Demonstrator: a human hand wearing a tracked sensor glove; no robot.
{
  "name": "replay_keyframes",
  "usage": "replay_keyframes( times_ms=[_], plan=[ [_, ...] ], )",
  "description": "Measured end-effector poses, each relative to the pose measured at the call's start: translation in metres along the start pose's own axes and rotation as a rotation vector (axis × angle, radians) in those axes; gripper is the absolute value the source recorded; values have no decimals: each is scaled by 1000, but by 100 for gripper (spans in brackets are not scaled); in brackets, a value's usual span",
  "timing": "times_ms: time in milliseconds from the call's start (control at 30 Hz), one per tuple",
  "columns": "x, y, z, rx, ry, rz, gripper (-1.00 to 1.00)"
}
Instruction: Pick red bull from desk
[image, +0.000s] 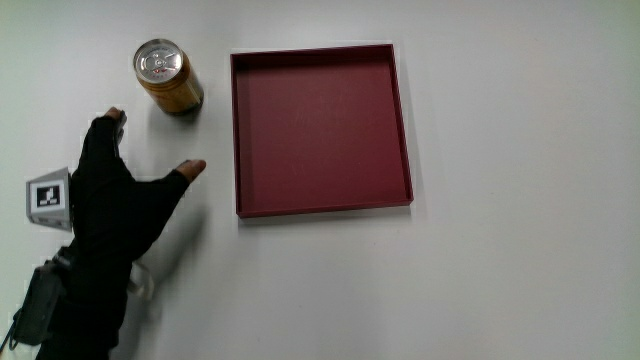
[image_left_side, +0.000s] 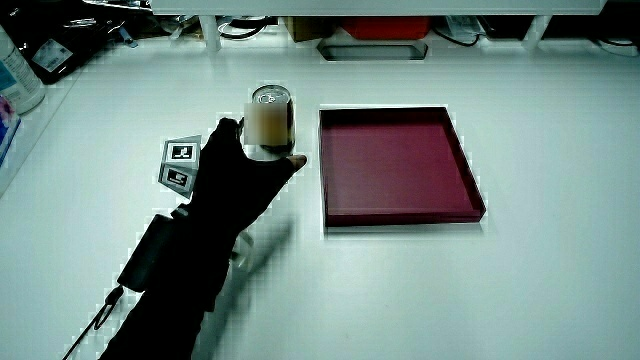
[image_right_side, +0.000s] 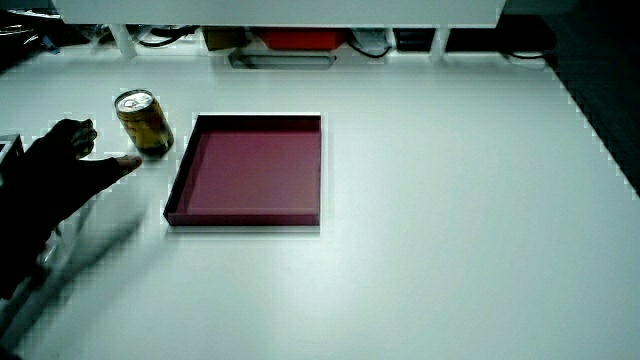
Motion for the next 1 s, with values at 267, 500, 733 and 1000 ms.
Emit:
replay_keyframes(
  times_ms=[267, 500, 733, 1000],
  plan=[
    [2, 29, -7, 12, -55, 12, 0],
    [9, 49, -15, 19, -61, -42, 0],
    [13, 66, -17, 12, -51, -71, 0],
    [14, 72, -20, -3, -56, -50, 0]
  ],
)
